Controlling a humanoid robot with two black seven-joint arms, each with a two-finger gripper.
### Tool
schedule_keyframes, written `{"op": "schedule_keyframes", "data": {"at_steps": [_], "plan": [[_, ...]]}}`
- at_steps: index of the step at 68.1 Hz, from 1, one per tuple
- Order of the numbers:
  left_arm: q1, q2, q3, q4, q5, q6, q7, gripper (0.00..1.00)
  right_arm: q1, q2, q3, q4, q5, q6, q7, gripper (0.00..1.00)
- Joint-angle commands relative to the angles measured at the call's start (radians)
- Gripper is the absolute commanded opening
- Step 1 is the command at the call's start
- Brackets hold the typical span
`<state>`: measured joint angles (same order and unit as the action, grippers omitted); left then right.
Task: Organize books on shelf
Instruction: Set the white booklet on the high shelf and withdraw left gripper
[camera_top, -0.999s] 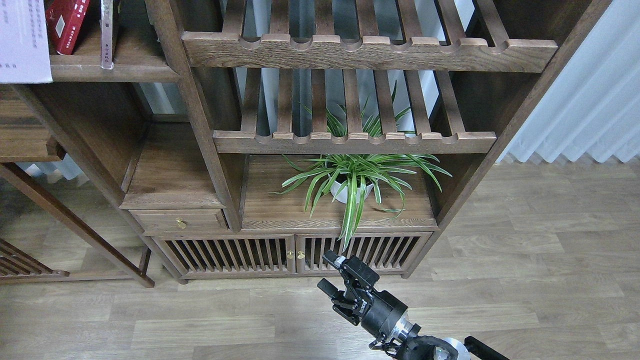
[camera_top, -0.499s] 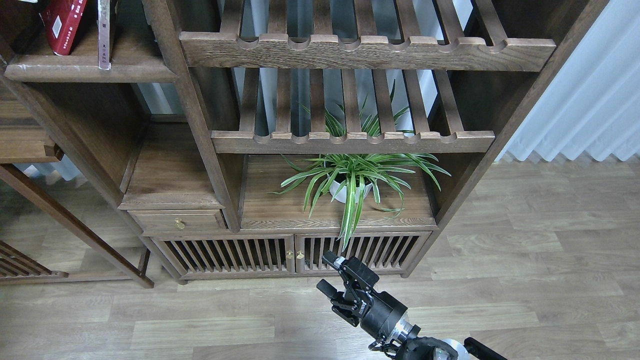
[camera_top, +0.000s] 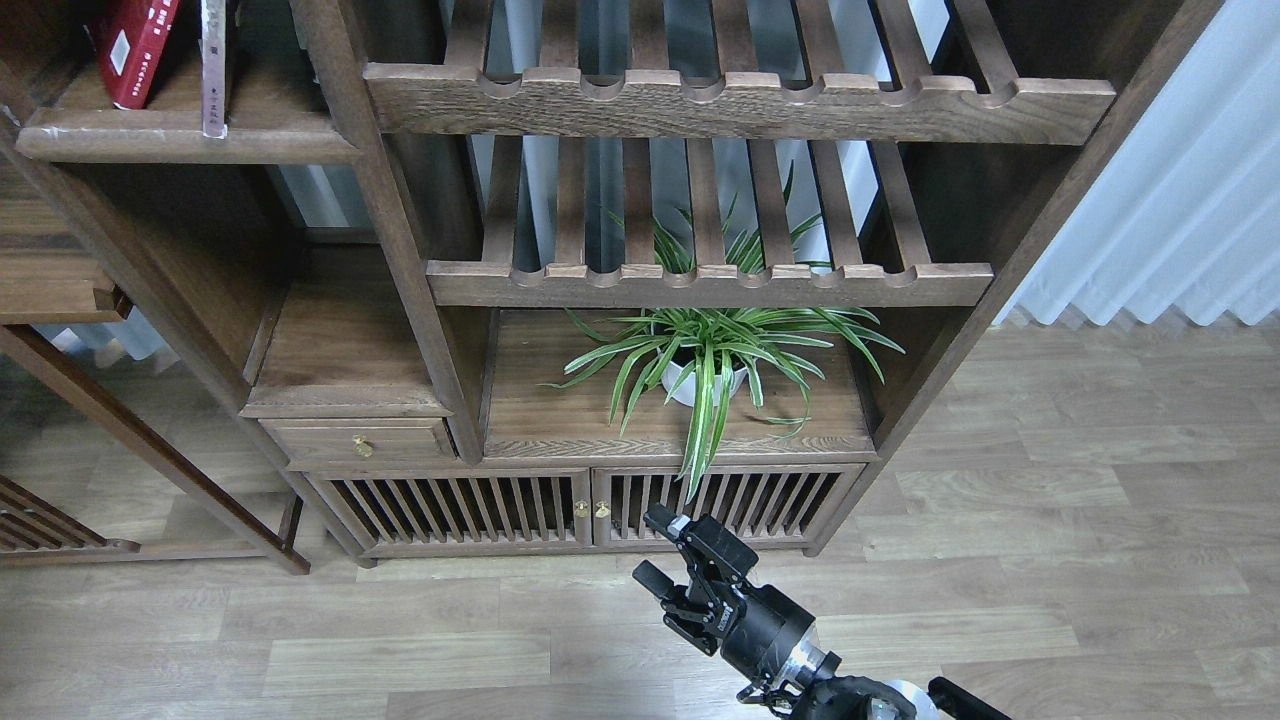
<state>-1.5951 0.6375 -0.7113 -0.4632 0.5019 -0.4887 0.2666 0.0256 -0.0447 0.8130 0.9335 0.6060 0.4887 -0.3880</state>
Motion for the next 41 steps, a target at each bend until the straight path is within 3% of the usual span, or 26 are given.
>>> {"op": "schedule_keyframes", "data": {"at_steps": [1,17,22,24,33,41], "plan": [[-0.019,-0.059,0.035,0.069,-0.003,0.0,0.026,0.1,-0.006,0.002,0.0,0.001,0.0,0.0,0.0,1.0],[-0.017,-0.091,0.05,0.078,-0.012,0.0,0.062,0.11,-0.021,-0.003,0.0,0.001,0.0,0.0,0.0,1.0],[-0.016,-0.091,0.058,0.078,-0.013,0.0,0.063,0.17,-0.021,-0.004,0.0,0.001,0.0,0.0,0.0,1.0],[-0.013,-0.091,0.059,0.077,-0.014,0.0,0.056,0.3,-0.021,-0.004,0.0,0.001,0.0,0.0,0.0,1.0],[-0.008,-0.091,0.069,0.057,-0.016,0.0,0.049,0.67,-0.02,-0.003,0.002,-0.001,0.0,0.0,0.001,1.0],[-0.002,-0.079,0.069,0.041,-0.016,0.0,0.042,0.75,-0.02,-0.003,0.002,-0.002,0.0,0.0,0.006,1.0]]}}
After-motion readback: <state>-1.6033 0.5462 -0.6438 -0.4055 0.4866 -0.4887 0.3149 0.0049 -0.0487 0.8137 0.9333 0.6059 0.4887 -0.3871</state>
